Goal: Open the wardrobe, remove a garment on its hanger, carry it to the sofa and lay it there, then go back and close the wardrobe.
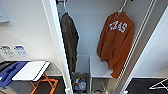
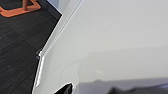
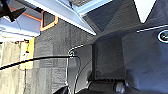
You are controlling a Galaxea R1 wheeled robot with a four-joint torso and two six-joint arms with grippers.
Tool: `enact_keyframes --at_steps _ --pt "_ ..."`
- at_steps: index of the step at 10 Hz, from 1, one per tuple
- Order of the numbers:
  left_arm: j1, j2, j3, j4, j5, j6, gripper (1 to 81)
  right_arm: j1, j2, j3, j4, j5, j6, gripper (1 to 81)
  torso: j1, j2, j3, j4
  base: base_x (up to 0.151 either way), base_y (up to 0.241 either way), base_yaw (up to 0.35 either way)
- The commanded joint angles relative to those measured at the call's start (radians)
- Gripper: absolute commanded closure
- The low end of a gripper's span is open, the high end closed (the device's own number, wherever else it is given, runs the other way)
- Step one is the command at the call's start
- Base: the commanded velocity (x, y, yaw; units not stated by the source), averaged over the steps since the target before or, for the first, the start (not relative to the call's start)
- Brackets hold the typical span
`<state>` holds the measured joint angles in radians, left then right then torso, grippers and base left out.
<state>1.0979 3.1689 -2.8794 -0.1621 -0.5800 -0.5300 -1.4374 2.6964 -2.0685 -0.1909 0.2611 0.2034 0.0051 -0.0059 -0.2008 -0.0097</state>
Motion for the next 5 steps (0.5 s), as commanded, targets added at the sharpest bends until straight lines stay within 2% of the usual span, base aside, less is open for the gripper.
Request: enact_keyframes --at_steps 1,5 --pt "-0.029 0.0 -0.021 -0.062 -0.004 -0.001 1.0 0.036 -0.007 0.025 -0.025 -0.045 -0.001 1.0 0.0 0.0 0.0 0.0 0.0 0.0 0.0" --pt "0.038 -0.032 -0.021 -0.112 -0.006 -0.001 1.0 0.034 -0.004 0.024 -0.033 -0.045 -0.001 1.0 0.0 0.0 0.0 0.0 0.0 0.0 0.0"
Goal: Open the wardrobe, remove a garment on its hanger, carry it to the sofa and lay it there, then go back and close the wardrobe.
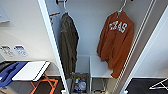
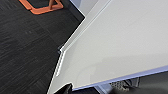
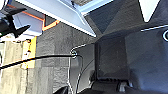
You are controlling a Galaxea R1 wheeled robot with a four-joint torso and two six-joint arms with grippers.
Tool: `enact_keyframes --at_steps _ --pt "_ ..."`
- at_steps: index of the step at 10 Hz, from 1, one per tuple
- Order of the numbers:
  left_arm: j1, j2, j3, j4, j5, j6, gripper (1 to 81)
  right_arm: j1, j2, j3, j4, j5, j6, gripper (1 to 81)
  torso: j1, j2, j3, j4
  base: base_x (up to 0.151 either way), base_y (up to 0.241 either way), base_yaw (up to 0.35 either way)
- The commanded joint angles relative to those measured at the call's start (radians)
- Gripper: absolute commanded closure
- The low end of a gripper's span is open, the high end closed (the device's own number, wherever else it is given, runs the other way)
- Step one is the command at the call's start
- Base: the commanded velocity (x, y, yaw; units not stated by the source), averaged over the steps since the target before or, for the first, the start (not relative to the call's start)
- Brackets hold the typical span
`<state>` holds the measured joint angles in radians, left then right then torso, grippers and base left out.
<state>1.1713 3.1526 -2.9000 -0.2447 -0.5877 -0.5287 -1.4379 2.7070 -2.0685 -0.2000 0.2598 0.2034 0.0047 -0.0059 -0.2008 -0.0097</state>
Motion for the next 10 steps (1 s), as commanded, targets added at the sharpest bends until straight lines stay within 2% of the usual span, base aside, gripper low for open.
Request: enact_keyframes --at_steps 1,5,6,9,10 --pt "-0.014 -0.034 -0.001 -0.053 0.002 -0.004 1.0 0.035 -0.013 0.024 -0.027 -0.043 -0.001 1.0 0.0 0.0 0.0 0.0 0.0 0.0 0.0" --pt "0.048 -0.091 -0.001 -0.084 0.002 -0.002 1.0 0.033 -0.005 0.018 -0.038 -0.043 -0.001 1.0 0.0 0.0 0.0 0.0 0.0 0.0 0.0" --pt "0.052 -0.091 0.005 -0.058 0.003 0.004 1.0 0.033 -0.004 0.015 -0.038 -0.043 -0.001 1.0 0.0 0.0 0.0 0.0 0.0 0.0 0.0" --pt "0.049 -0.109 0.068 0.419 0.009 -0.011 1.0 0.036 0.001 0.007 -0.039 -0.043 -0.001 1.0 0.0 0.0 0.0 0.0 0.0 0.0 0.0" --pt "0.037 -0.138 0.129 0.604 0.022 -0.023 1.0 0.036 0.003 0.003 -0.039 -0.045 -0.001 1.0 0.0 0.0 0.0 0.0 0.0 0.0 0.0"
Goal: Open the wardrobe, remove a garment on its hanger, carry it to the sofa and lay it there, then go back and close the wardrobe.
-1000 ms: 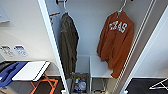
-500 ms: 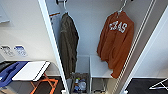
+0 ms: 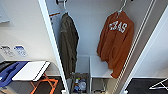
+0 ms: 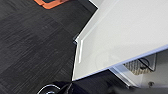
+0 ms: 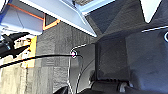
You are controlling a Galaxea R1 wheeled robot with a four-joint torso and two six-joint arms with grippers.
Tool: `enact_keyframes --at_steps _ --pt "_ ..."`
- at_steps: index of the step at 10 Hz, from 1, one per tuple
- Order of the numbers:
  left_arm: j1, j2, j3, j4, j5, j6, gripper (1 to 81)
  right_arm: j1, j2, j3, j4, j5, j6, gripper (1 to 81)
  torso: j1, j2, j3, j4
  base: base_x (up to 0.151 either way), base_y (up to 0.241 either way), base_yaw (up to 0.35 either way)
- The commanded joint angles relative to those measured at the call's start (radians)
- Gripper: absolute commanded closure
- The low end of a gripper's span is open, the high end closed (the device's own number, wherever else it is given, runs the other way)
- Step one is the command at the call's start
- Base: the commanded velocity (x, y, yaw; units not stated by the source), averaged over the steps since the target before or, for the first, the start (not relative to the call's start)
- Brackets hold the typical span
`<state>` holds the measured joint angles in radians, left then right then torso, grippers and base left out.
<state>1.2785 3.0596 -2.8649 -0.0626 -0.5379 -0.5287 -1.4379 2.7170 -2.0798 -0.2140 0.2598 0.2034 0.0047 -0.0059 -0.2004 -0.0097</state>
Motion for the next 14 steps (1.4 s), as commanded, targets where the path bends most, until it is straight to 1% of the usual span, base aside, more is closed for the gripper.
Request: enact_keyframes --at_steps 1,2,3,4,8,9,11,12,13,14 --pt "-0.086 -0.079 0.156 0.573 0.004 -0.048 1.0 0.036 -0.006 0.009 -0.025 -0.045 -0.001 1.0 0.0 0.0 0.0 0.0 0.0 0.0 0.0" --pt "-0.098 -0.1 0.192 0.652 0.027 -0.06 1.0 0.036 -0.003 0.003 -0.025 -0.045 -0.001 1.0 0.0 0.0 0.0 0.0 0.0 0.0 0.0" --pt "-0.113 -0.123 0.243 0.767 0.035 -0.086 1.0 0.036 0.005 -0.011 -0.025 -0.047 -0.001 1.0 0.0 0.0 0.0 0.0 0.0 0.0 0.0" --pt "-0.133 -0.125 0.249 0.814 0.035 -0.126 1.0 0.036 0.011 -0.018 -0.025 -0.047 -0.001 1.0 0.0 0.0 0.0 0.0 0.0 0.0 0.0" --pt "-0.234 -0.087 0.251 0.817 0.035 -0.211 1.0 0.041 0.011 -0.02 -0.024 -0.047 -0.001 1.0 0.0 0.0 0.0 0.0 0.0 0.0 0.0" --pt "-0.253 -0.067 0.242 0.805 0.036 -0.22 1.0 0.041 0.011 -0.02 -0.024 -0.047 -0.001 1.0 0.0 0.0 0.0 0.0 0.0 0.0 0.0" --pt "-0.279 -0.021 0.202 0.685 0.03 -0.218 1.0 0.041 0.013 -0.023 -0.022 -0.047 0.001 1.0 0.0 0.0 0.0 0.0 0.0 0.0 0.0" --pt "-0.282 0.017 0.149 0.599 0.018 -0.215 1.0 0.041 0.014 -0.028 -0.021 -0.047 0.001 1.0 0.0 0.0 0.0 0.0 0.0 0.0 0.0" --pt "-0.285 0.07 0.058 0.499 -0.004 -0.215 1.0 0.041 0.014 -0.029 -0.021 -0.047 0.001 1.0 0.0 0.0 0.0 0.0 0.0 0.0 0.0" --pt "-0.288 0.103 -0.003 0.453 -0.013 -0.217 1.0 0.041 0.014 -0.028 -0.022 -0.048 0.001 1.0 0.0 0.0 0.0 0.0 0.0 0.0 0.0"
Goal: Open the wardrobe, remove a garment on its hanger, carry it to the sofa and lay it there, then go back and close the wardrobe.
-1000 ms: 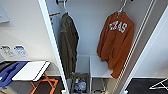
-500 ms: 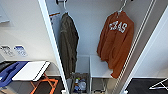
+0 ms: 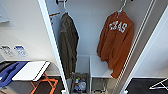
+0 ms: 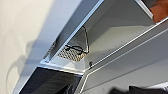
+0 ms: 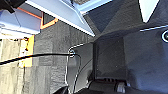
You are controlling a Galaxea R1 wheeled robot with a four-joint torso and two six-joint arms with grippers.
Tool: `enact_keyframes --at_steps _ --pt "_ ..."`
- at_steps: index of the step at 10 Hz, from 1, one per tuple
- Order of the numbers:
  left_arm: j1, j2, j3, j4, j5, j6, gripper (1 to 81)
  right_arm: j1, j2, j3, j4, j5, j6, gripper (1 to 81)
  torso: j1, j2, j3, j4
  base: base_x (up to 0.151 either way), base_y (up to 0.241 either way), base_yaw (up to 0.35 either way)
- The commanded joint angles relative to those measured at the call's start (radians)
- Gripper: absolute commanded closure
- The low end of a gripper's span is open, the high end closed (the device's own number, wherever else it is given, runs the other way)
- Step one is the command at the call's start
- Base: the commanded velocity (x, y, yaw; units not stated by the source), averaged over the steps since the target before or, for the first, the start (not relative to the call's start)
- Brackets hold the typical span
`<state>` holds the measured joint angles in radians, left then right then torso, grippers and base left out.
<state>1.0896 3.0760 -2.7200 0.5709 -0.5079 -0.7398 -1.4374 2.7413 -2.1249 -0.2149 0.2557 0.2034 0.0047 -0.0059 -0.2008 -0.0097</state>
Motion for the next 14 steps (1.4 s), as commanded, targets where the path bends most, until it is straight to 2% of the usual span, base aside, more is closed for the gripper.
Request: enact_keyframes --at_steps 1,2,4,5,7,8,10,14 --pt "-0.099 0.113 -0.193 -0.245 -0.053 -0.004 1.0 0.041 -0.01 0.019 -0.021 -0.044 0.001 1.0 0.0 0.0 0.0 0.0 0.0 0.0 0.0" --pt "-0.102 0.139 -0.248 -0.342 -0.069 -0.003 1.0 0.041 -0.01 0.022 -0.021 -0.044 0.001 1.0 0.0 0.0 0.0 0.0 0.0 0.0 0.0" --pt "-0.113 0.153 -0.311 -0.45 -0.074 0.043 1.0 0.041 -0.016 0.033 -0.023 -0.046 0.001 1.0 0.0 0.0 0.0 0.0 0.0 0.0 0.0" --pt "-0.113 0.153 -0.316 -0.538 -0.074 0.113 1.0 0.041 -0.021 0.043 -0.024 -0.046 0.001 1.0 0.0 0.0 0.0 0.0 0.0 0.0 0.0" --pt "-0.107 0.153 -0.314 -0.826 -0.075 0.302 1.0 0.042 -0.022 0.048 -0.024 -0.047 0.001 1.0 0.0 0.0 0.0 0.0 0.0 0.0 0.0" --pt "-0.099 0.153 -0.313 -0.904 -0.078 0.36 1.0 0.042 -0.022 0.048 -0.024 -0.047 0.001 1.0 0.0 0.0 0.0 0.0 0.0 0.0 0.0" --pt "-0.078 0.149 -0.311 -0.948 -0.08 0.362 1.0 0.044 -0.022 0.048 -0.024 -0.05 0.001 1.0 0.0 0.0 0.0 0.0 0.0 0.0 0.0" --pt "-0.017 0.075 -0.31 -1.0 -0.078 0.359 1.0 0.045 -0.022 0.048 -0.024 -0.055 0.001 1.0 0.0 0.0 0.0 0.0 0.0 0.0 0.0"
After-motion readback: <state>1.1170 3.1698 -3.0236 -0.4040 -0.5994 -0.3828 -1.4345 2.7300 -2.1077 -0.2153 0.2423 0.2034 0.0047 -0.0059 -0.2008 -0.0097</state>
